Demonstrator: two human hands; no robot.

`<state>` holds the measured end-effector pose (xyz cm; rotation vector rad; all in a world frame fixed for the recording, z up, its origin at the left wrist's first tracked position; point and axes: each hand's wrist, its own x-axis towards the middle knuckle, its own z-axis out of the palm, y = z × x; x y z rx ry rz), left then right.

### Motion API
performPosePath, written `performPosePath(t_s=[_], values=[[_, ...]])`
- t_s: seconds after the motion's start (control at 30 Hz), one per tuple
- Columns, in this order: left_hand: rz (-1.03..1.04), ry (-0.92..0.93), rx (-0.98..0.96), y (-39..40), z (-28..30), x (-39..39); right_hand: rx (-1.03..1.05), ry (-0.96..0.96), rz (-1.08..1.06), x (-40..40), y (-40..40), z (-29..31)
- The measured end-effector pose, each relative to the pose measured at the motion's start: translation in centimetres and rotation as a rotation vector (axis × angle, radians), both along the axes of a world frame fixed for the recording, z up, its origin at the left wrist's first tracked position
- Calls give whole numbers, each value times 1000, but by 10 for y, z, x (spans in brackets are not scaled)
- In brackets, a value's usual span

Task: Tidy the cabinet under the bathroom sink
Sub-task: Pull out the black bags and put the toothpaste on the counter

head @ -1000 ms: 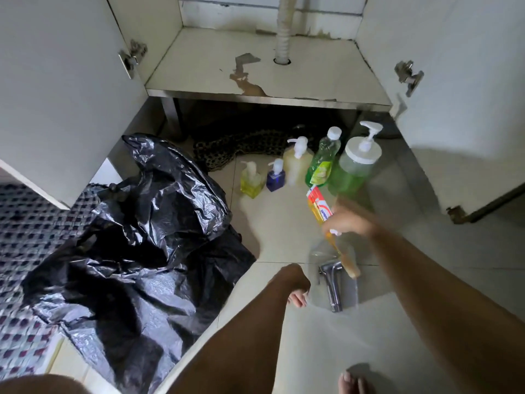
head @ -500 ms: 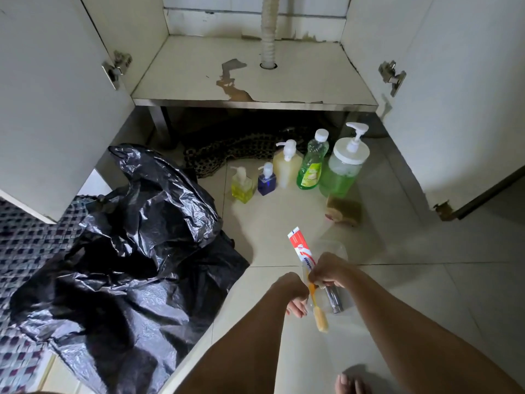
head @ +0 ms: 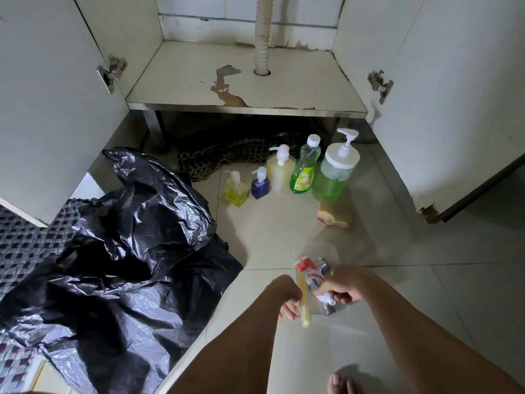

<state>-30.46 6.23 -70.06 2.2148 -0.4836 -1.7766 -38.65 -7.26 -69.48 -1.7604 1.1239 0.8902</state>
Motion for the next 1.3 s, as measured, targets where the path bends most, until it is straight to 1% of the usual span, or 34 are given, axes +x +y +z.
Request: performPosePath(t_s=[0.1,0.23,0.3,0.33,0.4,0.47,0.57,0.63,0.7,0.77,0.8,0.83,0.93,1.0,1.07,1.17,1.23,1.3], values=[[3,-6,-10,1,3,-2,100,9,-64,-6,9,-12],[-19,-25,-18,1,3,-2,92,-91,-160,-2,17,-12],[-7,-39,-29,1,1,-3,71,-89,-138,-1,16,-9],[0,-61,-37,1,0,-3,59,-64,-90,0,13,-7],[13,-124,-65,1,-1,0,-7,10,55,1,2,-2],[32,-174,-102,0,-2,4,-111,30,161,2,-12,8],[28,-181,-125,-2,-5,15,-365,9,226,6,-33,23],[16,-156,-140,-5,-11,25,-464,29,223,12,-48,24],[23,-106,-164,-7,-13,31,-405,123,199,18,-56,21],[15,-45,-167,-8,-15,35,-219,310,250,21,-57,11],[-3,-11,-159,-10,-17,37,-145,369,283,23,-56,6],[-34,27,-140,-12,-19,39,-105,385,300,24,-57,1],[-240,150,-2,-22,-30,53,-66,362,295,31,-63,-15],[-328,200,92,-31,-36,67,2,395,322,40,-64,-17],[-327,194,156,-37,-33,81,44,398,327,46,-63,-18],[-228,138,168,-36,-7,97,-26,284,291,52,-56,-2],[-188,104,168,-28,29,100,-68,213,279,55,-47,30],[-166,84,163,-18,75,100,-95,156,262,57,-39,75]])
